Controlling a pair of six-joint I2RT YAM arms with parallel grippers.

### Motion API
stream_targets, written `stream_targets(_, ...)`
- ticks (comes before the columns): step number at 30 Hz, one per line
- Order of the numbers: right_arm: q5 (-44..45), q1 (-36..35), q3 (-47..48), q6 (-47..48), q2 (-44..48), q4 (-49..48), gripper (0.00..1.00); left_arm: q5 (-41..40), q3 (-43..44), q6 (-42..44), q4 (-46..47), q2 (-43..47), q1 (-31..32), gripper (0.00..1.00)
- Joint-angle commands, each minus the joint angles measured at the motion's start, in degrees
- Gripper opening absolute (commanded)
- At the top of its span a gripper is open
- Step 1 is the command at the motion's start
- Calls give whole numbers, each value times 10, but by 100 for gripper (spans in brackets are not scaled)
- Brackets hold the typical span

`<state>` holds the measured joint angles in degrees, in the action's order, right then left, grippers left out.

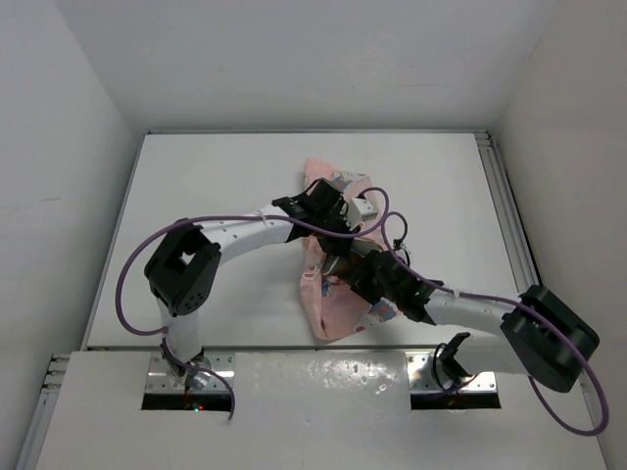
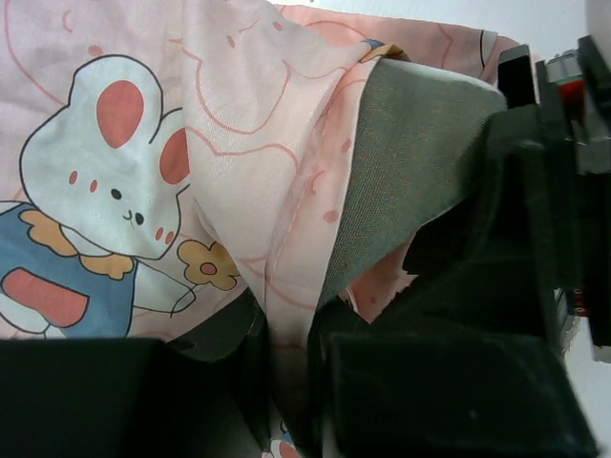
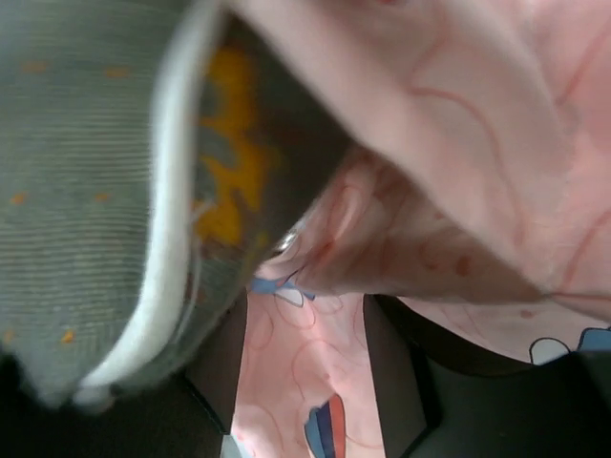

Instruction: Put the pillow into the pillowcase

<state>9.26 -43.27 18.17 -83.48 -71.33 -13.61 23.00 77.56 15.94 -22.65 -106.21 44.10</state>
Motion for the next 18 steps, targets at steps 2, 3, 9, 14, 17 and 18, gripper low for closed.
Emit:
stream_targets(2, 31, -2, 20, -74, -26, -40, 51, -7, 19, -7, 32, 5, -1, 0)
stream_targets(3, 32, -2, 22, -75, -35, -39, 51, -9, 19, -6, 32, 4, -2, 0)
stream_targets(9, 12, 15, 48, -79, -76, -40, 50, -19, 9, 68, -12, 12, -9, 0)
stream_targets(14, 1, 22, 66, -96, -131, -49, 49, -16, -9, 78, -16, 15, -8, 0)
stream_targets(17, -41, 36, 65, -120, -180, -85, 32, -9, -6, 75, -15, 16, -9, 0)
stream_targets(18, -50, 40, 54, -129, -188, -99, 22, -9, -4, 77, -15, 17, -9, 0)
